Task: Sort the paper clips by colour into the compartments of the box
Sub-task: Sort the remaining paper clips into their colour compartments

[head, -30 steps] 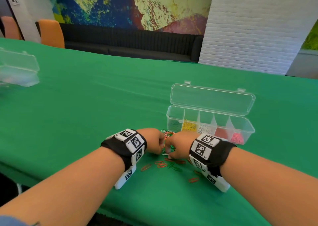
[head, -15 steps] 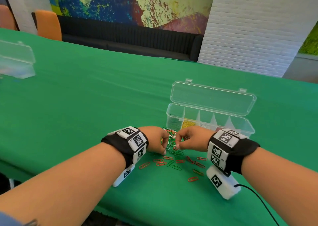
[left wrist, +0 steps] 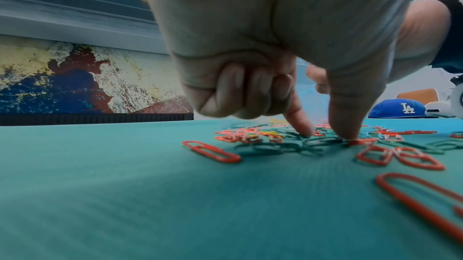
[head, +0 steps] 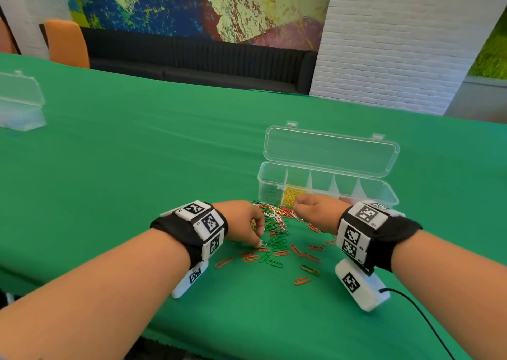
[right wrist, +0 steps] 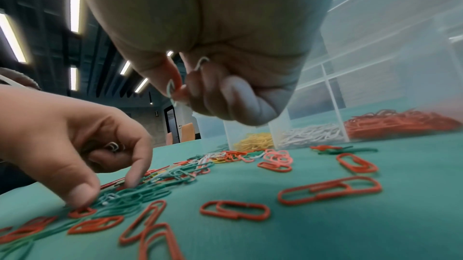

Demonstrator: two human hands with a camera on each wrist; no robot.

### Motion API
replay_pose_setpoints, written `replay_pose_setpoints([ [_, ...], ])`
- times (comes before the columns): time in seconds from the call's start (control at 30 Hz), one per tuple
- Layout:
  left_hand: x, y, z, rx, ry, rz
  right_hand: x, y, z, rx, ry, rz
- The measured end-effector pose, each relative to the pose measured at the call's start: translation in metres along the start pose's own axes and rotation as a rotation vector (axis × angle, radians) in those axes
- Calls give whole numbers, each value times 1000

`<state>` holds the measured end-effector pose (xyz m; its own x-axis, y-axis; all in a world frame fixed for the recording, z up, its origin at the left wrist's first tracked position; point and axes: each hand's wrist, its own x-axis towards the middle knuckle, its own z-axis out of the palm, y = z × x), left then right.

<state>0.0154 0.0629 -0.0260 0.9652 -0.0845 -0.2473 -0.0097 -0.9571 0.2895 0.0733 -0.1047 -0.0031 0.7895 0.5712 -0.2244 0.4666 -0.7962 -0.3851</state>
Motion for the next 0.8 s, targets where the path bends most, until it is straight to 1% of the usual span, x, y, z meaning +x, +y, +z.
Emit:
replay_pose_setpoints([
  [0.17,4,-2,2,10,-71,35,1,2,3,31,6,0],
  [0.33,5,-2,3,-27,-127,33,-1,4,5,61,11,-4],
  [0.53,4,-3,4,-23,-114,24,-7,5,-1,-2,27,-2],
  [0.63,6,-4,7,-14,-93,16,-12,5,-4,32,40,13],
  [0.7,6,-5,8,-7,-77,12,-15,6,-6,31,30,23],
  [0.8,5,-3,7,10,-86,27,-15,9,-6,-51,-6,37],
])
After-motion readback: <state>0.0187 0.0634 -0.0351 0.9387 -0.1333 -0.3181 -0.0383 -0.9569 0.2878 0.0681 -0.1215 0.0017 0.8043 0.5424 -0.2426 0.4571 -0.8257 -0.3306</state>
